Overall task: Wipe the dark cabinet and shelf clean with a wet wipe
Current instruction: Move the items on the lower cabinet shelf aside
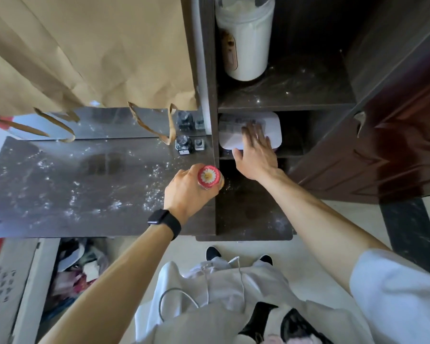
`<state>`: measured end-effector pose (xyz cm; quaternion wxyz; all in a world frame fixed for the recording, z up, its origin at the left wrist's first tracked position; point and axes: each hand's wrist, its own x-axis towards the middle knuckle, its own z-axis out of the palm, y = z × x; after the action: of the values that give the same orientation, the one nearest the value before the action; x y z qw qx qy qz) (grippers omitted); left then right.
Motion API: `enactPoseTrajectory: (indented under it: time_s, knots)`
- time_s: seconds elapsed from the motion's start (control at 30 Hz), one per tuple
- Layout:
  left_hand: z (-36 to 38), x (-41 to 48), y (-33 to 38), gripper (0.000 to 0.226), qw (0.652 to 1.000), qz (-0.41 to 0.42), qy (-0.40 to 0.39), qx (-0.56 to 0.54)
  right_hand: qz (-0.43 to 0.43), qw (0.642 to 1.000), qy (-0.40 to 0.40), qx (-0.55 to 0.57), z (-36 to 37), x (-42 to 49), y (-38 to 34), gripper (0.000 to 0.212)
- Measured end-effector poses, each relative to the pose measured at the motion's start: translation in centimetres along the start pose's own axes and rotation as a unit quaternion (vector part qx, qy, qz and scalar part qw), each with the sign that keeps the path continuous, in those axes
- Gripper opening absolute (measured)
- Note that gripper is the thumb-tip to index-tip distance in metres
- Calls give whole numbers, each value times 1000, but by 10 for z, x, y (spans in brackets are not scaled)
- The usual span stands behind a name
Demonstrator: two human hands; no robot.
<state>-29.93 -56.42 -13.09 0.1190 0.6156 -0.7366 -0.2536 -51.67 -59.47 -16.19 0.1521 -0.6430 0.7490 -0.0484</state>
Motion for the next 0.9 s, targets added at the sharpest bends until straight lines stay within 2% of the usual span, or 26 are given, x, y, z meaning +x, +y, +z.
enactPoseTrajectory:
  time_s: [0.2, 0.37, 0.47, 0.9]
  knots:
    - [-1, -2, 3, 64, 1000, 14, -7, 6, -37, 999, -7, -23, 0, 6, 16, 76]
    - [4, -4, 9, 59, 1000, 22, -2, 7, -10, 995, 65, -81, 6, -8, 13, 71]
    - [7, -3, 11, 59, 1000, 29, -2, 12, -2, 997, 41, -58, 17, -14, 11, 72]
    - [8, 1, 21, 63, 1000, 15, 12, 11, 3, 999, 25, -43, 17, -4, 9, 70]
